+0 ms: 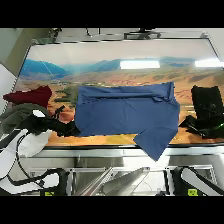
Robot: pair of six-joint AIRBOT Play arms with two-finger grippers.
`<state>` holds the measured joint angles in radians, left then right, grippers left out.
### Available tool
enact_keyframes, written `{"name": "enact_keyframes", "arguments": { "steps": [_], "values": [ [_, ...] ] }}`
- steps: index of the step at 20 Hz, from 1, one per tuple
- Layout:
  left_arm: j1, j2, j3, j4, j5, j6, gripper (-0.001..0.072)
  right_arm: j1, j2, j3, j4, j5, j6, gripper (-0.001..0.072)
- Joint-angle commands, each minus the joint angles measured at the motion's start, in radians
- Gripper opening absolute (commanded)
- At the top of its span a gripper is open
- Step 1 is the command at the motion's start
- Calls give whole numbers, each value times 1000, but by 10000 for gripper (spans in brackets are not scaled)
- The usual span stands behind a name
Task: Fold the shirts.
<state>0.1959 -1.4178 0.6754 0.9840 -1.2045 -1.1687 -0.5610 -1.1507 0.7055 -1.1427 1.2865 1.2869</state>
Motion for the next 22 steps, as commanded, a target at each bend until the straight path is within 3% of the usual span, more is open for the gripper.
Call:
{"name": "enact_keyframes", "arguments": {
  "steps": [1, 2, 11, 12, 13, 15, 16, 19, 22],
  "values": [
    [0, 0, 24, -80, -8, 50, 50, 0, -6, -97, 3, -11, 5, 478],
    [0, 0, 48, -88, -18, 50, 15, 0, -12, -129, 9, -28, 5, 478],
    [0, 0, 148, -97, -76, 34, 15, 103, -161, -211, 223, -85, -59, 472],
    [0, 0, 148, -97, -78, 34, 15, 124, -166, -211, 251, -85, -79, 407],
    [0, 0, 148, -96, -79, 34, 15, 137, -167, -208, 273, -77, -100, 263],
    [0, 0, 148, -95, -79, 34, 15, 133, -167, -177, 272, -18, -102, 215],
    [0, 0, 148, -93, -79, 34, 15, 124, -166, -148, 268, 34, -106, 42],
    [2, 0, 148, -81, -77, 21, 12, 88, -136, -67, 231, 89, -54, 21],
    [2, 0, 148, 36, -78, -37, 7, 59, -117, 15, 55, 109, 32, 21]
  ]
}}
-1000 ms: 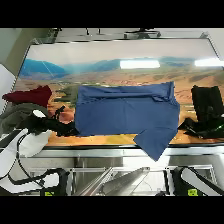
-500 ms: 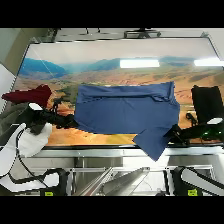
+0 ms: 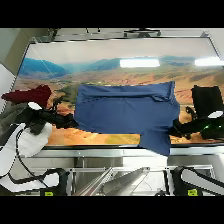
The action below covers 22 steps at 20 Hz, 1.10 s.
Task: Fold the shirts.
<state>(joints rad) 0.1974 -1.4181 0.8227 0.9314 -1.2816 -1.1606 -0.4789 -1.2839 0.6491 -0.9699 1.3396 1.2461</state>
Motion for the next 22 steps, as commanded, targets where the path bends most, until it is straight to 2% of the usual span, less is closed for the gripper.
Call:
{"name": "enact_keyframes", "arguments": {
  "steps": [1, 5, 9, 12, 15, 19, 22],
  "values": [
    [2, 0, 1, 140, -2, -72, 7, -35, 16, 100, -140, 74, 79, 21],
    [3, 0, 17, 175, -5, -113, 7, -41, 17, 170, -69, 91, 79, 21],
    [2, 0, 187, 173, -83, -161, 8, -34, 16, 248, 92, 80, 53, 21],
    [-17, -23, 333, 173, -87, -193, 15, 34, -17, 372, 215, -17, 33, 22],
    [-65, -133, 486, 174, -99, -195, 15, 123, -134, 537, 300, -132, 34, 22],
    [-103, -316, 727, 175, -80, -212, 14, 196, -365, 763, 297, -176, 38, 22],
    [-103, -449, 883, 175, -68, -228, 14, 202, -505, 824, 286, -208, 33, 22]
  ]
}}
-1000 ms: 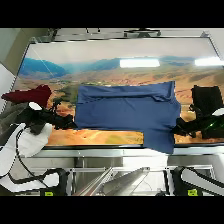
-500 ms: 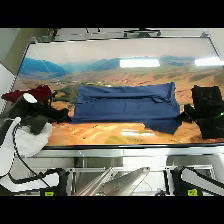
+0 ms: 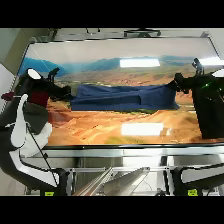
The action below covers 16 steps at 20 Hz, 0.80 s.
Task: Fold the shirts.
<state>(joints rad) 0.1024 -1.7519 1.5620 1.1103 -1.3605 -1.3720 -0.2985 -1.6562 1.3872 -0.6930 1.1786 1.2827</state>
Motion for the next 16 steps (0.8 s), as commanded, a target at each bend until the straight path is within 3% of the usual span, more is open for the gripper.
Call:
{"name": "enact_keyframes", "arguments": {
  "steps": [1, 10, 11, 12, 13, 14, 15, 16],
  "values": [
    [-8, -155, 182, -3, 11, -16, 14, 22, -163, 89, -8, -64, -4, 22],
    [-9, -415, 425, -16, -92, -35, 19, 12, -230, 98, -212, -161, -49, 22],
    [-14, -415, 434, -24, -101, -35, 125, 11, -229, 105, -211, -146, -49, 43],
    [-16, -415, 454, -40, -117, -35, 320, 11, -226, 121, -212, -117, -65, 210],
    [-16, -415, 479, -57, -137, -34, 329, 11, -223, 145, -212, -88, -78, 410],
    [-16, -415, 508, -81, -159, -34, 329, 8, -220, 177, -213, -50, -79, 555],
    [-16, -413, 526, -103, -171, -33, 329, 0, -219, 205, -216, -14, -79, 641],
    [-16, -407, 531, -121, -179, -33, 329, -10, -218, 234, -216, 28, -79, 641]
  ]
}}
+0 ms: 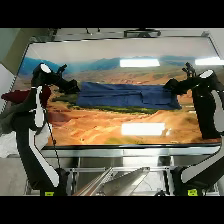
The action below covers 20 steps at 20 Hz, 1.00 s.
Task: Fold the shirts.
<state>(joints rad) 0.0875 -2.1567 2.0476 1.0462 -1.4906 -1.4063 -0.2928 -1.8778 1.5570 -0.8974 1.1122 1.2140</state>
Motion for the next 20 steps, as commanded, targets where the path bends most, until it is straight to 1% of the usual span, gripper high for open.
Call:
{"name": "enact_keyframes", "arguments": {
  "steps": [1, 3, 4, 5, 6, 7, 10, 12, 13, 15, 18, 19, 20],
  "values": [
    [0, 11, 31, -60, -44, 2, 329, -27, 4, 83, -16, 126, -10, 642],
    [5, 49, -25, -62, -26, 3, 328, -61, 3, 92, -40, 158, -6, 643],
    [5, 66, -42, -62, -27, 14, 327, -79, -1, 92, -72, 170, 6, 666],
    [4, 76, -43, -62, -29, 19, 326, -97, -7, 92, -106, 184, 17, 707],
    [4, 83, -34, -62, -30, 19, 326, -115, -18, 92, -122, 195, 27, 707],
    [3, 88, -16, -63, -30, 18, 326, -132, -32, 92, -112, 205, 43, 707],
    [-15, 90, 19, -82, -27, 18, 314, -146, -97, 92, -68, 248, 27, 707],
    [-34, 90, 12, -80, -29, 19, -7, -138, -146, 92, 34, 290, -45, 707],
    [-42, 92, 3, -82, -28, 18, -2, -130, -168, 92, 86, 309, -70, 707],
    [-64, 92, -2, -81, -29, 18, -2, -110, -195, 92, 138, 327, -109, 704],
    [-111, 95, -2, -82, -26, 18, -2, -74, -209, 92, 143, 329, -119, 688],
    [-132, 95, -2, -80, -25, 19, -2, -65, -208, 94, 143, 329, -123, 445],
    [-156, 95, -2, -80, -19, 19, -2, -59, -207, 97, 149, 337, -137, 101]
  ]
}}
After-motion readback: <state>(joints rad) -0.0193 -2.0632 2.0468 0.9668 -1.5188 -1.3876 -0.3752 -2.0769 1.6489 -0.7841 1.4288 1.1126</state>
